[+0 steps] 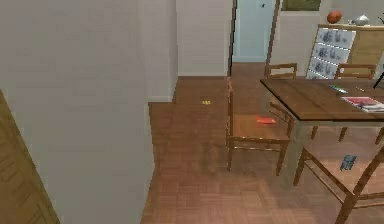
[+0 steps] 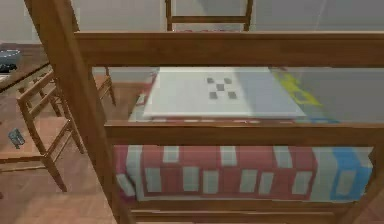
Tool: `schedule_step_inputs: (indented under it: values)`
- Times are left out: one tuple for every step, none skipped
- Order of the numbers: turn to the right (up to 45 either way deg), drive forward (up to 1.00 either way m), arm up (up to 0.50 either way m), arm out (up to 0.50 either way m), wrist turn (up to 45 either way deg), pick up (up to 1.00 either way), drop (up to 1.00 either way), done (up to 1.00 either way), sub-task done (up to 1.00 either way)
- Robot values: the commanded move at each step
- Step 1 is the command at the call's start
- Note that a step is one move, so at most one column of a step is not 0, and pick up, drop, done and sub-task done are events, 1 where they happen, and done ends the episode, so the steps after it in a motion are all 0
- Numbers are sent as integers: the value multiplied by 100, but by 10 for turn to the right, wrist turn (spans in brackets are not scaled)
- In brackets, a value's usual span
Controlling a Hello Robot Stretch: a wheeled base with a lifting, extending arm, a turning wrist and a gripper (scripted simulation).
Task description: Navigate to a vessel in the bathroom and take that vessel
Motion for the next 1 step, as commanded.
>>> schedule_step_inputs:
  values:
    - [0,100,0,0,0,0,0,0,0]
